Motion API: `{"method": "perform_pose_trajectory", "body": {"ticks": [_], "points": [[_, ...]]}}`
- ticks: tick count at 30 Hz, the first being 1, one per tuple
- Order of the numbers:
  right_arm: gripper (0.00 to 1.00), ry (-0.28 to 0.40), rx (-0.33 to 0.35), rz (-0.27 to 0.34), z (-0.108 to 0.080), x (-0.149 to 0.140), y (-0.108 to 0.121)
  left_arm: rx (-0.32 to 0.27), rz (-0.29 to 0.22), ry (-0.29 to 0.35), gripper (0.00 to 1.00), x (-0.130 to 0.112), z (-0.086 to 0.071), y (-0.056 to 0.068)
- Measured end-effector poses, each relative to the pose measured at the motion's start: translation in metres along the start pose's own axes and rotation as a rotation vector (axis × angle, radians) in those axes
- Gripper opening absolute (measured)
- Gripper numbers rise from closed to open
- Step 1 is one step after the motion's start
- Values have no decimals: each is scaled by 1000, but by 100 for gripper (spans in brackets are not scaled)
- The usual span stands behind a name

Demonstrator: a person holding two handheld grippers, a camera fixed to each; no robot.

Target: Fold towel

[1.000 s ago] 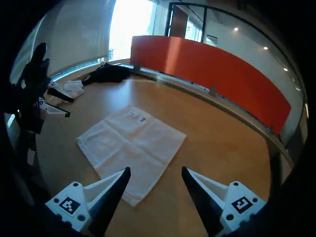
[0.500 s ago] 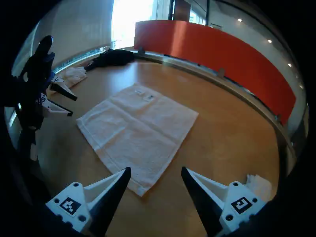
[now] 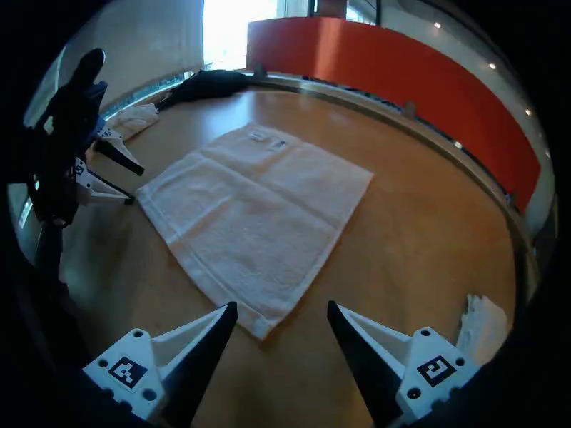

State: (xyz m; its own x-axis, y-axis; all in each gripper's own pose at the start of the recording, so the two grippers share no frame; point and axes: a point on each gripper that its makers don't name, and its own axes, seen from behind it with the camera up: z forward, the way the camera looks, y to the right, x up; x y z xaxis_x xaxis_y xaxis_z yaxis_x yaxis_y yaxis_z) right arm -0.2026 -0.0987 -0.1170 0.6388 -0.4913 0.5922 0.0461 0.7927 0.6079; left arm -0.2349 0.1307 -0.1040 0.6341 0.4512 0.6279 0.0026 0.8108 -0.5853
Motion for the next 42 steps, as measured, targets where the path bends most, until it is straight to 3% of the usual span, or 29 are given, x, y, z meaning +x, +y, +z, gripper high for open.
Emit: {"method": "perform_pose_trajectory", "body": {"ticks": [8, 22, 30, 36, 42], "points": [[91, -23, 17, -2, 3, -16, -4, -11, 22, -26, 88, -6, 9, 9], [59, -26, 41, 15, 5, -19, -9, 0, 33, -37, 65, -6, 7, 14], [33, -27, 55, 0, 7, -19, -13, 4, 24, -42, 51, -6, 5, 15], [25, -32, 55, 12, 7, -19, -13, 22, 9, -48, 18, -6, 6, 10], [18, -39, 65, 34, 6, -19, -14, 39, -4, -40, 14, -5, 7, 7]]}}
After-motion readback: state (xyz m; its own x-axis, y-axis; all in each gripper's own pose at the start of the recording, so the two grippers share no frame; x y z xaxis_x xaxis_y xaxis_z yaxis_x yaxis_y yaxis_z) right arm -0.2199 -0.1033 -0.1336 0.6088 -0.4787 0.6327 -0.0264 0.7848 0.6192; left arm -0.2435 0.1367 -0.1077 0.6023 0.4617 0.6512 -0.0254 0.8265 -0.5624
